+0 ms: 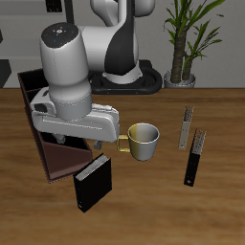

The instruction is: Place the right black book into the right desk caddy's front compartment

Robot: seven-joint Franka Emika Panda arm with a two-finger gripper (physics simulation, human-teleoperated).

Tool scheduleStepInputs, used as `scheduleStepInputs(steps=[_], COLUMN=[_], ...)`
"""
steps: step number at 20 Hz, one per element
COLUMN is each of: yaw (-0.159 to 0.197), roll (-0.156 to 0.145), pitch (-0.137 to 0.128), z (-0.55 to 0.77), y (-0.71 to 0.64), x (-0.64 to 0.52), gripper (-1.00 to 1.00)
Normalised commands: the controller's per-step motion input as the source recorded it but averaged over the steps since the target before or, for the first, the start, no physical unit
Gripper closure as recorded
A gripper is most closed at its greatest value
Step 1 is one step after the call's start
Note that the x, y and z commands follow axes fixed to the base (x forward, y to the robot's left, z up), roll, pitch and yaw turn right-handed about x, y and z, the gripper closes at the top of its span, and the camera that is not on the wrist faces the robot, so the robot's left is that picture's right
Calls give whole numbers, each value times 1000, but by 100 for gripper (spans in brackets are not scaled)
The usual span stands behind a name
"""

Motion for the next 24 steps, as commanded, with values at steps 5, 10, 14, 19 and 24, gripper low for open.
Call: scheduleStepInputs(steps=[5,10,14,19,24], yaw=[-70,-55,-41,-49,-36], roll=[-9,-8,-12,-30,-25], pitch=[-16,-28,-22,-63,-19], z=[-203,-109,-174,-216,-161], y=[27,-75,-47,-71,-55], x=[107,-14,-30,-50,-32], gripper=[-100,-100,-100,-100,-100])
